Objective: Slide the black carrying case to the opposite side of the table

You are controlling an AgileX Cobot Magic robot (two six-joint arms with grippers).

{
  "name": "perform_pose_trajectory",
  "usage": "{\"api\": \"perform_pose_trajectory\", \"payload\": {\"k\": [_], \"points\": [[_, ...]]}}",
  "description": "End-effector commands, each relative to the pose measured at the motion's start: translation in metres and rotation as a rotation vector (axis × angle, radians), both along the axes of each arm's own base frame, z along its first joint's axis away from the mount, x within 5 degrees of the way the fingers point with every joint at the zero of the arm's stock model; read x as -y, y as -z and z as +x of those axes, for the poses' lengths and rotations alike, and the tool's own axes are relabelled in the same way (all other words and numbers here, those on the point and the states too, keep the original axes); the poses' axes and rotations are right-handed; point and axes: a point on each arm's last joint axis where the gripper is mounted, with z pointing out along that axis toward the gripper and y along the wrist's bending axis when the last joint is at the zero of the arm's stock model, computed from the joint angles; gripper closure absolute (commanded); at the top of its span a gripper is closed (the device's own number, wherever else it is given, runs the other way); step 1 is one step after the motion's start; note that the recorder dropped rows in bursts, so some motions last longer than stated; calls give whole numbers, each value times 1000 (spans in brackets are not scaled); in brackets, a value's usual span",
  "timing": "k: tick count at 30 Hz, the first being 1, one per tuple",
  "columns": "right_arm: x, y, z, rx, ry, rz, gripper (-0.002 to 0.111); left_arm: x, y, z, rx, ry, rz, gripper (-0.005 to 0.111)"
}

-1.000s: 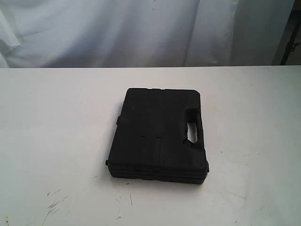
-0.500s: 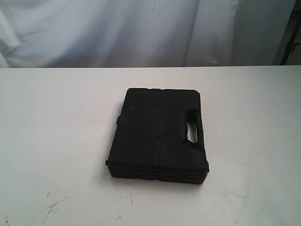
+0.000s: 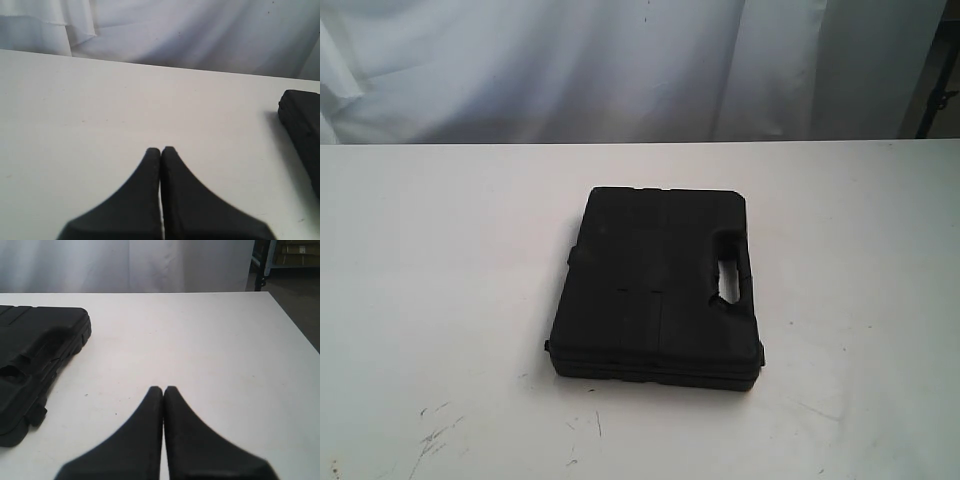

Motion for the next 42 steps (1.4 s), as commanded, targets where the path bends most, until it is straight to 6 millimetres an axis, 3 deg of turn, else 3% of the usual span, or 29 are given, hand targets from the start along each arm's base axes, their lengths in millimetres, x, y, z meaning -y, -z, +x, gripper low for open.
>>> {"api": "perform_pose_trajectory", "payload": {"k": [1,17,22,26,42], "points": [[1,0,0,17,6,-7,108,0,0,0,13,-2,2,107],[1,-1,0,25,6,-7,108,0,0,0,13,-2,2,107],[0,-33,3,381,4,35,108,0,0,0,13,-2,2,107],[0,-48,0,547,3,55,108,0,0,0,13,-2,2,107],[1,-73,-10,776,-3,111,108,0,0,0,13,-2,2,107]]}}
